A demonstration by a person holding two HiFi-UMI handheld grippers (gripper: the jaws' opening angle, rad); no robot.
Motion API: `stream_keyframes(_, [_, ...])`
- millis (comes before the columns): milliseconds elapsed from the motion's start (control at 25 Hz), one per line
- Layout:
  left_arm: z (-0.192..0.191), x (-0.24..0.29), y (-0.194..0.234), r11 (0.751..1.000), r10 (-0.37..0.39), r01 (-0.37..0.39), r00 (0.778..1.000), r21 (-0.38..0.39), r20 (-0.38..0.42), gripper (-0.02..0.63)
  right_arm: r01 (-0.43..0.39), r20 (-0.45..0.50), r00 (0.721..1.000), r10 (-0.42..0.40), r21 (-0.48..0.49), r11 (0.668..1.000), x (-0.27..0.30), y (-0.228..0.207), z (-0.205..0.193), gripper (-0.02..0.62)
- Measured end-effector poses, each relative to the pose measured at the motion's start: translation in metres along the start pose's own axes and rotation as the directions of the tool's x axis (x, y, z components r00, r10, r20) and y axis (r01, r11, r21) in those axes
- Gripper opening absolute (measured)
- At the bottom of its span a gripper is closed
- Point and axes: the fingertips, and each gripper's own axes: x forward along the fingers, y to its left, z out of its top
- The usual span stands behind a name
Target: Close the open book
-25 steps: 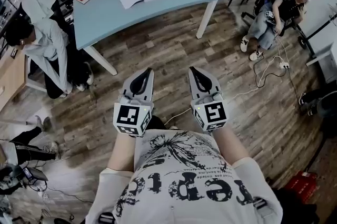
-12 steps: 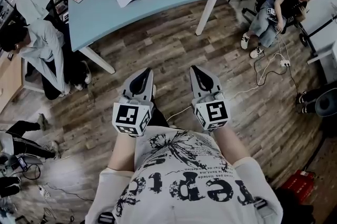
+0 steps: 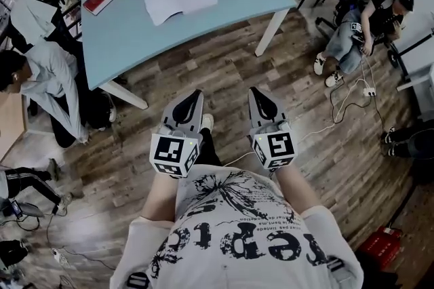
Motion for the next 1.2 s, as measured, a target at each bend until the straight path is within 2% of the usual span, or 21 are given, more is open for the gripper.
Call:
stream_keyframes(360, [0.029, 0.128, 0.147, 1.0, 0.007, -0.008, 1.0, -0.028, -0.017, 0.02, 0.011, -0.027, 1.0, -0.012, -0.02, 1.0, 0.184, -0.037, 0.02, 0.011])
stream_keyframes(600, [0.049, 0.185, 0.22, 0.999, 0.018, -0.019, 0.999, -0.033, -0.026, 0.02, 0.003, -0.055, 0.999, -0.005, -0.028, 1.0, 0.277, -0.053, 0.03, 0.011])
stream_keyframes(920, [0.043, 0.228, 0.274, 0.995, 0.083, -0.087, 0.995, -0.055, -0.059, 0.021, -0.063, -0.051, 0.997, 0.062, -0.023, 0.998, 0.357, -0.067, 0.034, 0.011])
stream_keyframes(1200, [0.037, 0.27, 0.305, 0.97, 0.214, -0.221, 0.974, -0.098, -0.077, 0.021, -0.191, -0.046, 0.981, 0.191, -0.009, 0.982, 0.428, -0.089, 0.034, 0.011])
